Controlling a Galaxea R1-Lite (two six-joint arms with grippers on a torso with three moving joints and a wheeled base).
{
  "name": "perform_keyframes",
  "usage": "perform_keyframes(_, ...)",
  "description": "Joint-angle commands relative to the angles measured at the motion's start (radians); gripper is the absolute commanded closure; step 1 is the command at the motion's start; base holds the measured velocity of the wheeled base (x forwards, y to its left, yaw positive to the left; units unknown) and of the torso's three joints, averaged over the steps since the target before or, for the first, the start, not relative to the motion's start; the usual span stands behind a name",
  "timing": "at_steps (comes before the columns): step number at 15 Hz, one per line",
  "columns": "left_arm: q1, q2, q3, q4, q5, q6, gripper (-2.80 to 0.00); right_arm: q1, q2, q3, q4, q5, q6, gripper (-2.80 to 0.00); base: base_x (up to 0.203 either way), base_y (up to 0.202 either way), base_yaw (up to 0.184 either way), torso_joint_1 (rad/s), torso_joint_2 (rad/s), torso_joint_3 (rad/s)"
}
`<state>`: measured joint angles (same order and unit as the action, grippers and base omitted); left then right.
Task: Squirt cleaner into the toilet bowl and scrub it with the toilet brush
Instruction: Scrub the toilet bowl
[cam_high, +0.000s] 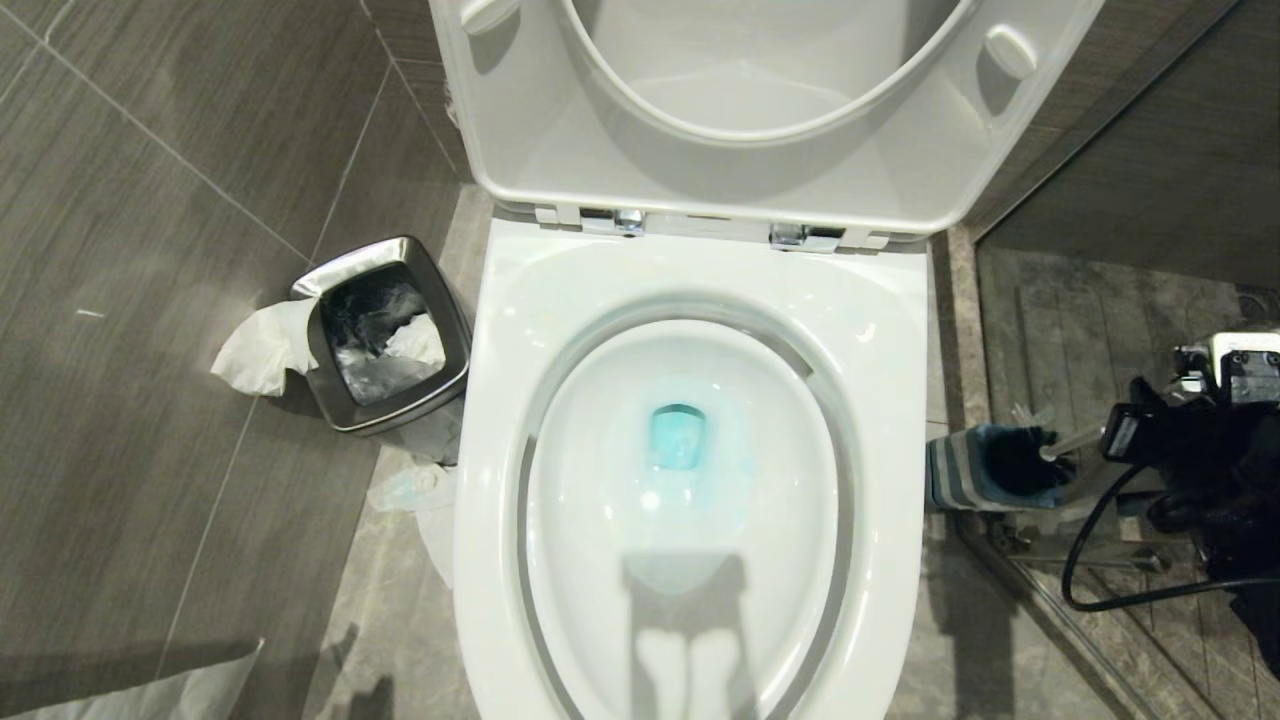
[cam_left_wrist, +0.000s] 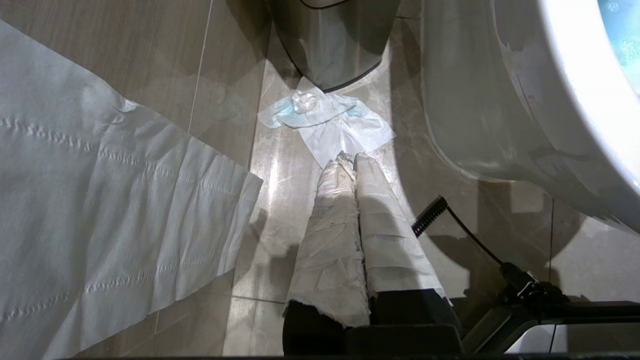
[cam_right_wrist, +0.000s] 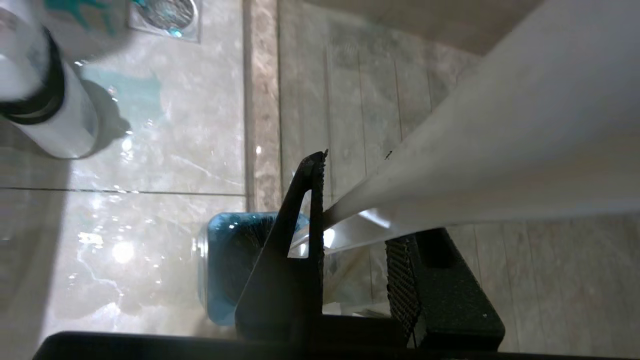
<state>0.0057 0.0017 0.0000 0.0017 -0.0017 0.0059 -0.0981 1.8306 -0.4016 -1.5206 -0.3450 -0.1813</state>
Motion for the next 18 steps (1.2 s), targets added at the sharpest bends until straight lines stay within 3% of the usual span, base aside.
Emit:
perform_keyframes(1,0.0,0.001,0.002,0.001,0.0,0.0,0.0,0.001,-0.068,0.023,-0.009,0.013,-0.001,0.0,0.0,0.0,0.0,0.0,0.0,0.0)
perform_keyframes(12,0.0,0.001,0.002,0.0,0.0,0.0,0.0,0.008,-0.189,-0.042,-0.009,0.088,-0.02,0.0,0.0,0.0,0.0,0.0,0.0,0.0)
perform_keyframes(18,0.0,0.001,0.002,0.001,0.0,0.0,0.0,0.118,-0.207,-0.143,-0.009,0.077,-0.02,0.0,0.0,0.0,0.0,0.0,0.0,0.0)
